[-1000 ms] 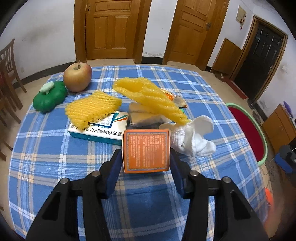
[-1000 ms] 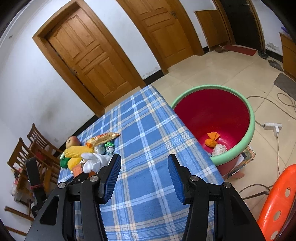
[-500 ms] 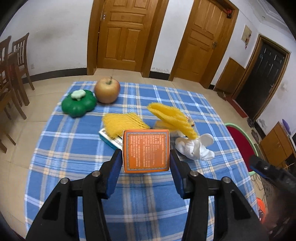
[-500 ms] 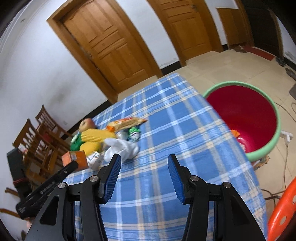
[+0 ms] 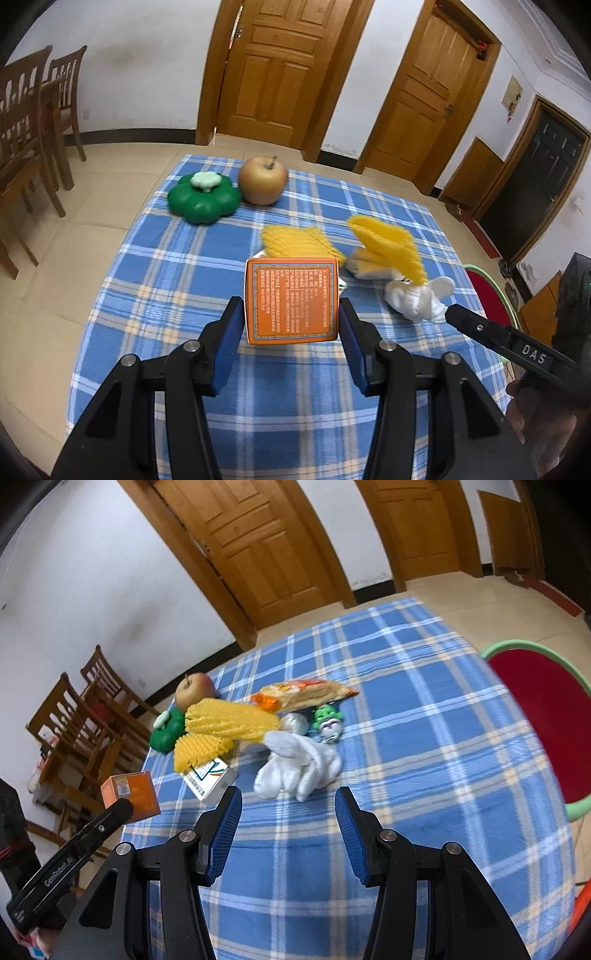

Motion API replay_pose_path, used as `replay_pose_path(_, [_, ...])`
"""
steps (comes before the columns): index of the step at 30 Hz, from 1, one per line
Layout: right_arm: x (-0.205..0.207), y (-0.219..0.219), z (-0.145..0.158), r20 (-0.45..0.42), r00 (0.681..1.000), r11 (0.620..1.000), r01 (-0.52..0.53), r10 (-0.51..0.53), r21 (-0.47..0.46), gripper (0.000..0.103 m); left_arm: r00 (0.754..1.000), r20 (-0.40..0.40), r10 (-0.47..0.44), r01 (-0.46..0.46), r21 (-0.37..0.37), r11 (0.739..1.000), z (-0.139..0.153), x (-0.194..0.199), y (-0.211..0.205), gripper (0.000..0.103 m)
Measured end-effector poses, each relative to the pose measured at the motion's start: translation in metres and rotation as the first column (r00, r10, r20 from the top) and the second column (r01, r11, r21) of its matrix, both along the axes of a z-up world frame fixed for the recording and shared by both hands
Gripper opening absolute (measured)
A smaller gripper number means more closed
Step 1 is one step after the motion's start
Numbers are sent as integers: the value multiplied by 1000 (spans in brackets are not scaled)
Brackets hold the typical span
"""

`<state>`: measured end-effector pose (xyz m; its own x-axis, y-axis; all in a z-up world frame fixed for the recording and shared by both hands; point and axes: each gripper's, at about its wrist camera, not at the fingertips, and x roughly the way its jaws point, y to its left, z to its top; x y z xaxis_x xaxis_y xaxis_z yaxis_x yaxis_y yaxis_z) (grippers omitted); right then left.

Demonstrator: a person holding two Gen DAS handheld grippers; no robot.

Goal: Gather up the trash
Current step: 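Grasp the orange printed box with the left tool while the right tool grasps the white glove, then carry the box and glove over the red bucket and open both tools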

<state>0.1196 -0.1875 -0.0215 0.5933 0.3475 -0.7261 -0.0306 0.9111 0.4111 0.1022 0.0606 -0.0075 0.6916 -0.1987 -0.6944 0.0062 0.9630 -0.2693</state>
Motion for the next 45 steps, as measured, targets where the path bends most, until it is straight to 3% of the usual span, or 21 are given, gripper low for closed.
replay_pose_path(6, [21, 13, -14, -20, 999, 1000, -25, 25, -10, 50, 999, -22, 27, -27, -2, 1000, -9, 5, 10, 51])
replay_pose_path(7, [23, 15, -17, -25, 999, 999, -31, 30, -19, 44, 999, -24, 28, -28, -3, 1000, -10, 5, 10, 51])
replay_pose_path(8, [24, 17, -18, -28, 999, 999, -34, 33, -29, 30, 999, -28, 28, -28, -3, 1000, -11, 6, 10, 51])
replay_pose_path(9, [25, 18, -19, -26, 999, 998, -38, 37, -40, 22, 999, -30, 28, -28, -3, 1000, -12, 7, 10, 51])
replay_pose_path(12, [21, 17, -20, -3, 999, 998, -46, 45, -47, 9, 999, -36, 20, -20, -1, 1000, -14, 10, 7, 51])
replay_pose_path(22, [-15, -5, 0, 75, 996, 999, -43, 42, 4, 8, 999, -27, -36, 36, 9, 999, -8, 6, -17, 51])
replay_pose_path(28, [-44, -29, 15, 113, 993, 999, 8, -14, 47, 8, 996, 2, -85, 85, 25, 996, 7, -2, -38, 51])
replay_pose_path(34, [-67, -61, 30, 151, 984, 994, 84, -93, 65, 8, 986, 16, -164, 164, 30, 986, 20, -4, -75, 51])
replay_pose_path(45, [-85, -137, 40, 180, 950, 966, 237, -253, 104, 8, 946, 32, -322, 320, 66, 945, 35, 18, -171, 51])
